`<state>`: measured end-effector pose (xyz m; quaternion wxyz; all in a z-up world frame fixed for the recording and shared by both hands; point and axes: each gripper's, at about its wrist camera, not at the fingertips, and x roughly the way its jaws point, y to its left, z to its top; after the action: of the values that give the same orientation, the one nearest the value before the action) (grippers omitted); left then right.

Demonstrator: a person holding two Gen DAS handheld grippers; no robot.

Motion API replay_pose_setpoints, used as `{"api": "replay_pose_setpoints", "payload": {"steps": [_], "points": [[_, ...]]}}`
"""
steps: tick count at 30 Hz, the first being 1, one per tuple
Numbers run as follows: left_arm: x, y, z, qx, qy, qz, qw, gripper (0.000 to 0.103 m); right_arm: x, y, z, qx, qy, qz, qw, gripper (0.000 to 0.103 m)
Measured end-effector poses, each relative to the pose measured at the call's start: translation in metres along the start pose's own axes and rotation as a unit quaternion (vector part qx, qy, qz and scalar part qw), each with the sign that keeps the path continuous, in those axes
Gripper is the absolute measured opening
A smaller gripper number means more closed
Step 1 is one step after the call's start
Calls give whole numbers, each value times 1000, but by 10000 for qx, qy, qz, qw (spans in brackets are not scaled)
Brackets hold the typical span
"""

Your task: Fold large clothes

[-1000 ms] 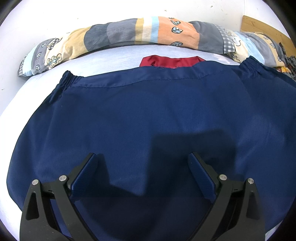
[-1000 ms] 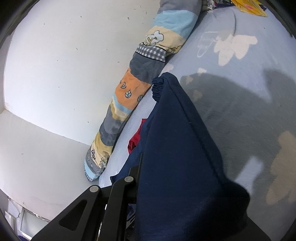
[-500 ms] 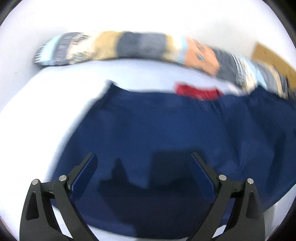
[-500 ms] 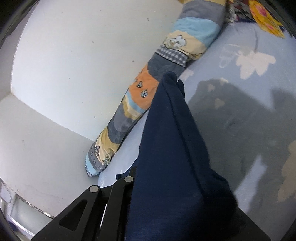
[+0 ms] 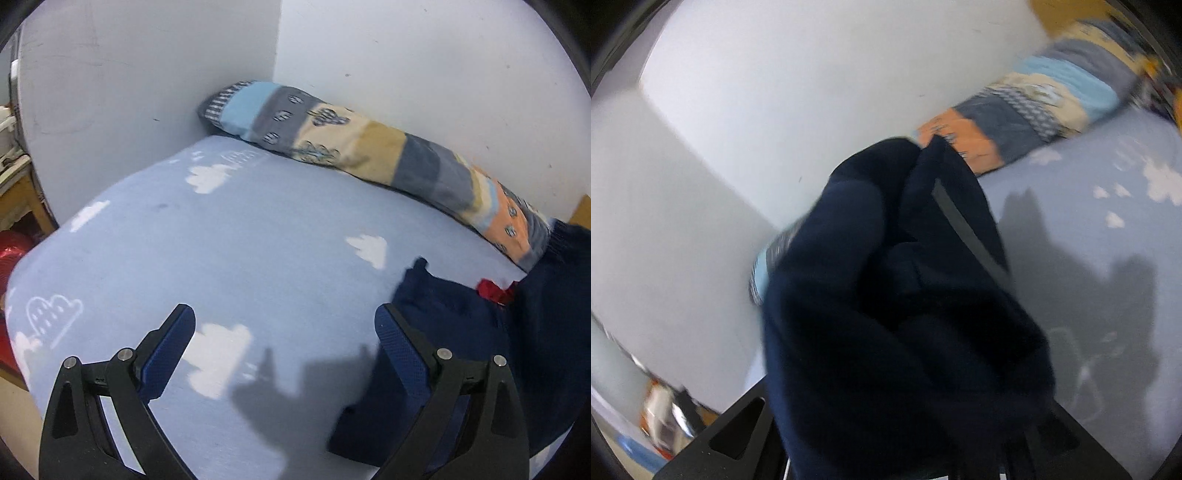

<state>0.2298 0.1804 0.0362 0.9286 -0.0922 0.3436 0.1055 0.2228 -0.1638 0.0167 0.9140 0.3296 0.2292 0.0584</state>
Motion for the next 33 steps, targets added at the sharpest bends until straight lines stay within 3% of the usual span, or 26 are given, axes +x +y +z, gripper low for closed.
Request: {"api": "replay_pose_setpoints", "payload": {"steps": [4, 7, 10, 15, 17, 21, 23, 25, 27, 30, 32, 33], "points": [[2, 24, 5, -165, -3, 83, 9998, 99, 37, 68, -44, -975, 148, -504, 9938, 13], [5, 41, 8, -410, 47, 91, 9991, 99, 89, 105, -103, -1920, 385, -875, 9767, 13], [6, 45, 9, -493, 101, -35, 9987, 99, 133, 106, -152, -2244, 985, -974, 9646, 13], [6, 45, 11, -380, 87, -54, 9992, 99, 136, 109, -160, -2498, 1030, -1167, 9557, 15], [7, 47, 11, -436, 126, -91, 9989, 99, 135, 112, -159, -2597, 1078, -1196, 9522, 22], [5, 50, 11, -486, 135, -156, 9986, 99, 139, 132, -186, -3374, 1468, -1222, 9218, 48], [5, 51, 11, -526, 136, -212, 9983, 99, 134, 140, -200, -3715, 1483, -1162, 9091, 51], [5, 51, 12, -579, 154, -300, 9978, 99, 116, 143, -214, -3892, 1720, -625, 9028, 52], [4, 46, 11, -546, 158, -447, 9974, 99, 97, 137, -215, -3762, 2047, -31, 9036, 49], [2, 29, 8, -324, 176, -814, 9960, 99, 57, 113, -182, -3008, 2173, 827, 9249, 42], [1, 9, 5, -14, 239, -1178, 9928, 99, 28, 93, -146, -2699, 1671, 772, 9451, 42], [2, -1, 2, 134, 313, -1380, 9899, 99, 12, 77, -119, -2511, 1294, 547, 9577, 42]]}}
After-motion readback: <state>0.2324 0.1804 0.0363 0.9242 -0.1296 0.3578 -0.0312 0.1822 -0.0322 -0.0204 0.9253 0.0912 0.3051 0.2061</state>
